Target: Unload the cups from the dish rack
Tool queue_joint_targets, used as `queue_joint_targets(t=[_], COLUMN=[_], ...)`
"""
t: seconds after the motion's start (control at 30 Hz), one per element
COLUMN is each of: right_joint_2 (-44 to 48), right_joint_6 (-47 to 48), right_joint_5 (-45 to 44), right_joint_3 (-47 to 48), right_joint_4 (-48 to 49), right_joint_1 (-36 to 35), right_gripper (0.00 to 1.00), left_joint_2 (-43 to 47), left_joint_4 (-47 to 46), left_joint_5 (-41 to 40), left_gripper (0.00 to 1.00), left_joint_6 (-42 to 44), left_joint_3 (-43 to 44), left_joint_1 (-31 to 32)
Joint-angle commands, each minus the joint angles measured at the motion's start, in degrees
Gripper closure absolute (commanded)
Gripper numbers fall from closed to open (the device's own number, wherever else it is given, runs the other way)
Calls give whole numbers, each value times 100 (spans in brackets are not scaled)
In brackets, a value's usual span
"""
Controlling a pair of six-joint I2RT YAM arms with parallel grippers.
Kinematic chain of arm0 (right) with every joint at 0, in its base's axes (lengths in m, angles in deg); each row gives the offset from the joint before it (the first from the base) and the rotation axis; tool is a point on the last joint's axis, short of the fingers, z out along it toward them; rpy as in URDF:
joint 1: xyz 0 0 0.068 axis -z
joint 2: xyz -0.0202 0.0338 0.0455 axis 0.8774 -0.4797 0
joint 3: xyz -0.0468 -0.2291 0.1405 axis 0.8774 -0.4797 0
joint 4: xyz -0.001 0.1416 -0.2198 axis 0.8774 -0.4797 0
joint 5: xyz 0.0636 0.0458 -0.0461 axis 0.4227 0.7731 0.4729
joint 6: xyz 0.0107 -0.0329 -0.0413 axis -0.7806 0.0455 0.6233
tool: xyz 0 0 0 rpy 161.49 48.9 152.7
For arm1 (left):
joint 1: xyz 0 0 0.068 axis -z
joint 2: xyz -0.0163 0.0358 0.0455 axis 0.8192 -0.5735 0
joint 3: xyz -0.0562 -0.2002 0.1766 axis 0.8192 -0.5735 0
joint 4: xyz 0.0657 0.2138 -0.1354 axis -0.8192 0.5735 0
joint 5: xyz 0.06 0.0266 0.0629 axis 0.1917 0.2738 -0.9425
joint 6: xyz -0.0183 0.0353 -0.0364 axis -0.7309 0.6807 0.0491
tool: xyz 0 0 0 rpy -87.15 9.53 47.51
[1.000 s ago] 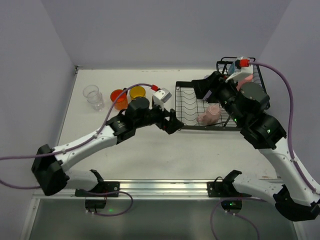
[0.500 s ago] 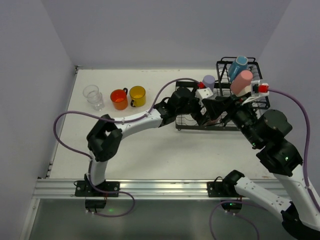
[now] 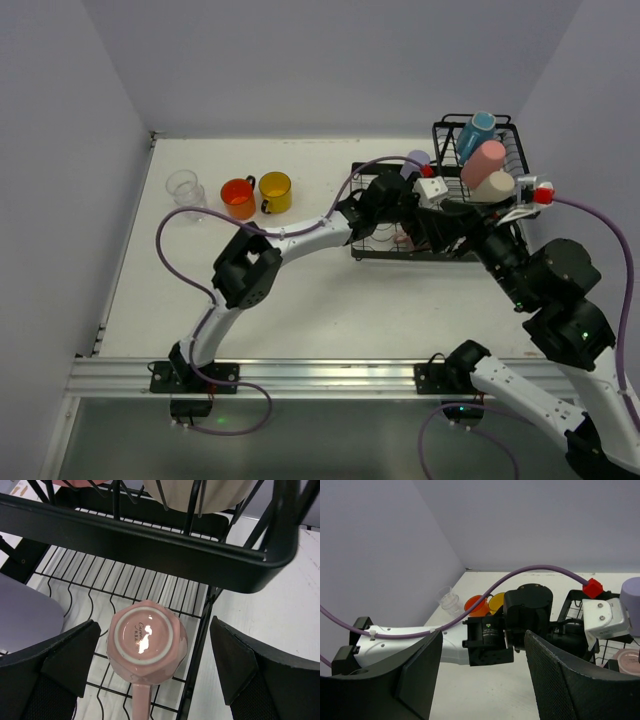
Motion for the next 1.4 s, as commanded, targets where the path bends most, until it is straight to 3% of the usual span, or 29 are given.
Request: queue_joint_targets(t=[0.0,0.6,0.77,0.87,1.1,1.37], right_joint_2=[8,149,140,167,228,255], right_joint_6=[171,259,250,259,232,215], right_joint_5=[113,227,236,193,201,175], right_joint_3=[-110,-365,-418,-418,-461,-505], right_joint_4=[23,154,172,172,207,216], right_joint_1=[43,43,34,34,34,34], right_gripper=[31,30,30,30,30,30], left_joint_2=[-152,-943,-1031,-1067,-1163,-1269], left_joint_4=[-30,66,40,92,215,259], left_joint_5=[86,-265,-423,-502,-502,-520], left_gripper=[0,0,12,13,0,0], left_joint_6=[177,142,150,203,230,221], left_joint_3=[352,932,958,949,958,976], left_joint_1=[-26,-34,-34,-34,-34,-34])
